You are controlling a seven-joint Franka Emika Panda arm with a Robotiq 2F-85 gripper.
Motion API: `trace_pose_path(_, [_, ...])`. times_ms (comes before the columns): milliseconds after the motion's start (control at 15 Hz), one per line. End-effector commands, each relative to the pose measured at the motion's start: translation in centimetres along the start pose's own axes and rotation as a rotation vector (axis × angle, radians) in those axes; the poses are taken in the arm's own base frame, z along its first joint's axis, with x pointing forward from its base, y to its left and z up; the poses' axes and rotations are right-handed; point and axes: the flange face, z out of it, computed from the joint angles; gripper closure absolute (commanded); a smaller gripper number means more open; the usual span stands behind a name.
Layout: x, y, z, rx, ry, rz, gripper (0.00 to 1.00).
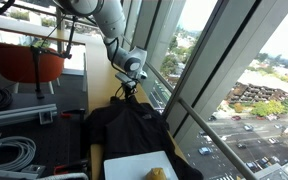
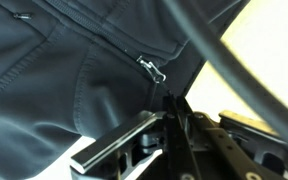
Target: Close the zipper on the jumper
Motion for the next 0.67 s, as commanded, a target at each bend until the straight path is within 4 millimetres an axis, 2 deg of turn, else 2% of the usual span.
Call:
trace_pose_path(0, [1.3,-1.7,0.0,-0.013,0.022,-0.007,0.67])
trace_pose_path(333, [0.3,-2.4,-1.4,0.001,0.039,-0.024,0.33])
trace_pose_path(600, [-2.4,-0.9,-3.7,0.007,0.069,-0.013,0.03])
